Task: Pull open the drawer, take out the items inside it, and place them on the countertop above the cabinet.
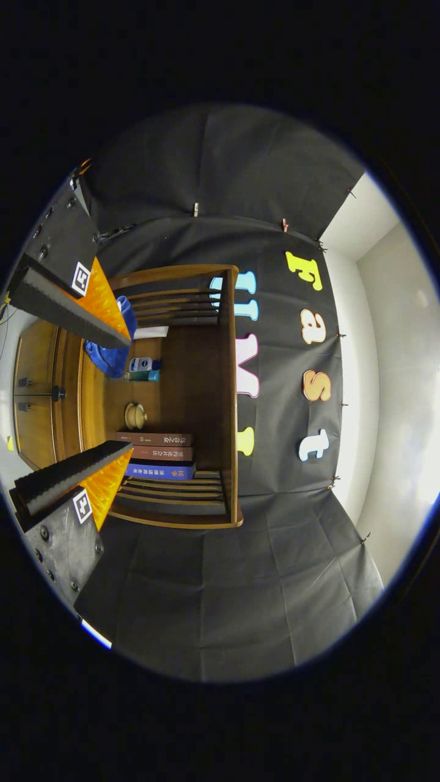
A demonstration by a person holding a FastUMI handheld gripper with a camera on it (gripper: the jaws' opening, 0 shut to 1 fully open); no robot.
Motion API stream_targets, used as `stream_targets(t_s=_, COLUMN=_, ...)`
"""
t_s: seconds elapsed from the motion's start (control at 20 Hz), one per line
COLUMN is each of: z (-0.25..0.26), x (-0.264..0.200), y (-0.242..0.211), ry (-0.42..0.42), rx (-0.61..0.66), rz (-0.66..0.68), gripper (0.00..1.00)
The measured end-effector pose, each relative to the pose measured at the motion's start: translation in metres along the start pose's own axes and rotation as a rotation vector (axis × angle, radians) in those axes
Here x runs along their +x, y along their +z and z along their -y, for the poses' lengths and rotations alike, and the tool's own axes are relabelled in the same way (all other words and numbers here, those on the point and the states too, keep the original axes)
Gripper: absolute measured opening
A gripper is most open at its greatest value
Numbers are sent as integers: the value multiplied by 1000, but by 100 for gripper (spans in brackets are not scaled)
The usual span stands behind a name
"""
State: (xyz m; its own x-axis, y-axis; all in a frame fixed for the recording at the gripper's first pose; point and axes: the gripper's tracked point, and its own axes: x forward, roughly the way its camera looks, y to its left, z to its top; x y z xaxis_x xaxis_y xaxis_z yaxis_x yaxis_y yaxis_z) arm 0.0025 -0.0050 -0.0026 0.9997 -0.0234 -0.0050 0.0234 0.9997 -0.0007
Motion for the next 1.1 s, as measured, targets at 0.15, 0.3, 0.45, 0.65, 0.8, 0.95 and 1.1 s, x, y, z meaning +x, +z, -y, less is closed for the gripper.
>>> stream_targets(t_s=0.15, z=-2, x=1, y=0, ry=3, rx=1, rz=-1, gripper=99)
stream_targets(t_s=0.3, z=0, x=1, y=-2, ry=5, rx=6, rz=-3, gripper=99)
stream_targets(t_s=0.45, z=4, x=1, y=-3, ry=-3, rx=5, rz=-7, gripper=99)
stream_targets(t_s=0.65, z=6, x=3, y=-4, ry=-10, rx=0, rz=-8, gripper=98)
stream_targets(t_s=0.8, z=3, x=8, y=-13, ry=-8, rx=2, rz=-17, gripper=98)
stream_targets(t_s=0.95, z=3, x=16, y=-32, ry=-4, rx=15, rz=-32, gripper=98)
stream_targets(t_s=1.1, z=1, x=30, y=-63, ry=0, rx=20, rz=-69, gripper=99)
